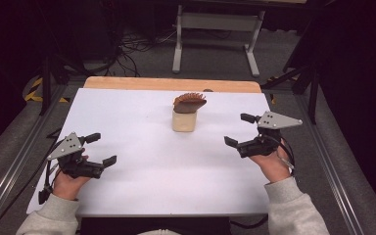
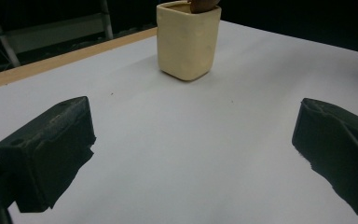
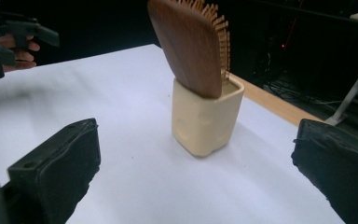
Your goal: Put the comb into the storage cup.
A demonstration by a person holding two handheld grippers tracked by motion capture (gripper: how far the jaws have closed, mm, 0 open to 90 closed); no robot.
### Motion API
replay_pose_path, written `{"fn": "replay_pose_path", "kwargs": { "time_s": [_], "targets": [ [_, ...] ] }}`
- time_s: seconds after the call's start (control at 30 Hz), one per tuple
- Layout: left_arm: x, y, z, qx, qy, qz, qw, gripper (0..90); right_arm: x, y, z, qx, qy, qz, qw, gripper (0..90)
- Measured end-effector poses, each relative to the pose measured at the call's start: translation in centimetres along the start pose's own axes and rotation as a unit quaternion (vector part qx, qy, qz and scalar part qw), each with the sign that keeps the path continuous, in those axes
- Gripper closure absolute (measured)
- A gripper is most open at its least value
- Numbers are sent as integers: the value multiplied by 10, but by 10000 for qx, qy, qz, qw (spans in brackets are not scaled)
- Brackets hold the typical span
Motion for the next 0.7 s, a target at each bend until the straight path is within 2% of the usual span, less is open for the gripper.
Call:
{"fn": "replay_pose_path", "kwargs": {
  "time_s": [0.37, 0.47, 0.53, 0.7],
  "targets": [
    [-1, 3, 5, 64, -9, -56, 10000, 2, -1, 3, 46, -168, 79, -48, 9998, 7],
    [0, 4, 4, 99, -99, -91, 9999, 2, -2, 5, 57, -246, 98, -76, 9996, 5],
    [1, 5, 4, 51, -108, -113, 9999, 2, -3, 5, 62, -277, 96, -64, 9995, 5],
    [1, 5, 5, 72, -135, -117, 9998, 2, -6, 10, 89, -422, 156, -133, 9989, 4]
  ]
}}
Point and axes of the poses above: each handheld gripper's, and its own axes: x roughly backward along the jaws, z roughly out of its underside, y roughly to its left, the point moved 7 cm from there along -x, roughly forward along the jaws, and after that the axes turned 8 degrees about -z, right-handed, at the moved point
